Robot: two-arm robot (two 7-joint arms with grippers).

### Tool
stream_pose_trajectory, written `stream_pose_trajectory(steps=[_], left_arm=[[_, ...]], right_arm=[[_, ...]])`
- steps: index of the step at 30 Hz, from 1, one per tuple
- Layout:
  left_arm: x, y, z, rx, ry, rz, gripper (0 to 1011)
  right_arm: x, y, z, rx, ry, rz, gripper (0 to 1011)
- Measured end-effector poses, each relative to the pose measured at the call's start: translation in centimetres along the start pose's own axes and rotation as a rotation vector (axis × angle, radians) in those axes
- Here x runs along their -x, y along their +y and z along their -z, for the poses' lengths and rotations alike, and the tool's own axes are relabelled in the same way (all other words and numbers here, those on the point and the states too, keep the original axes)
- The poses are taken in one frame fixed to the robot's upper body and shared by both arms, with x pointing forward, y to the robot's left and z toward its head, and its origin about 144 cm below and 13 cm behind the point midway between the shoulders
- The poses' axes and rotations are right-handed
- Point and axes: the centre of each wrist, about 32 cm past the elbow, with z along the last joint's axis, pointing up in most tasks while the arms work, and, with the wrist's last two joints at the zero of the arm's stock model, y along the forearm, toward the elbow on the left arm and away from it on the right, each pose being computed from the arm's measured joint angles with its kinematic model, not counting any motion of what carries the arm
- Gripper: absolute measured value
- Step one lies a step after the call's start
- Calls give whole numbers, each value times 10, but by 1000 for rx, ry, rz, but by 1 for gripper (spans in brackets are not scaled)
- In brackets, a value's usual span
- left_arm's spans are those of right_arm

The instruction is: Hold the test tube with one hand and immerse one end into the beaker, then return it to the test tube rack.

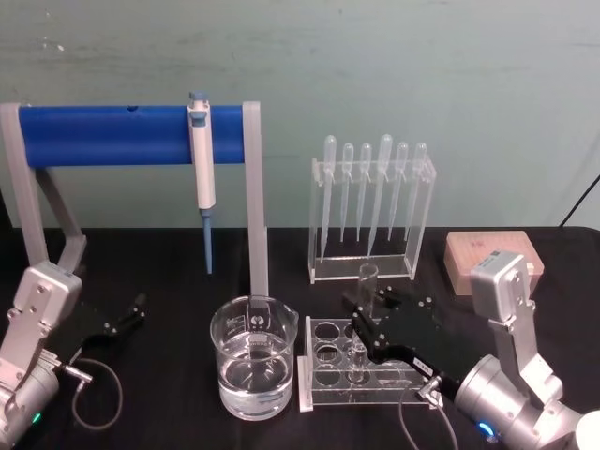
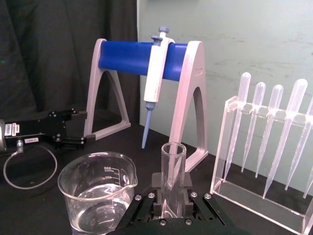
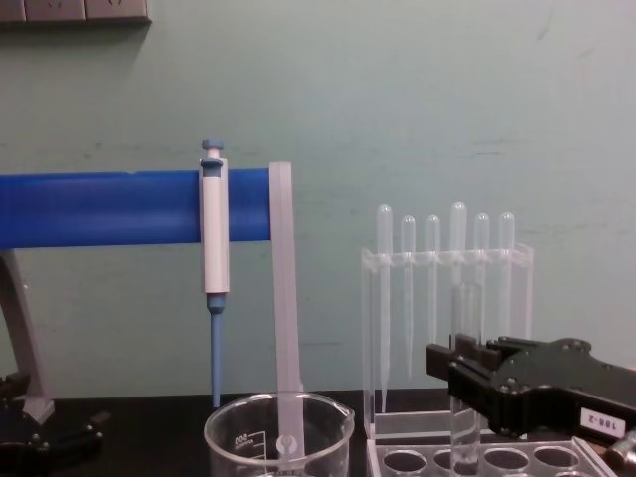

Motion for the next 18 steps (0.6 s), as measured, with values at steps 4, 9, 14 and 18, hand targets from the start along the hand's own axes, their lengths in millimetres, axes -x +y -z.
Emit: stream_pose_trajectory(steps=[4, 9, 14, 18], left_arm=[[0, 0, 0, 0, 0, 0, 1000], [0, 0, 0, 0, 0, 0, 1000], [0, 0, 0, 0, 0, 0, 1000], [0, 0, 0, 0, 0, 0, 1000]], right_arm=[[0, 0, 2, 4, 1, -2, 225], [1, -1, 4, 11, 0, -4, 225], [2, -1, 5, 14, 3, -1, 329], [3, -2, 5, 13, 4, 3, 449]])
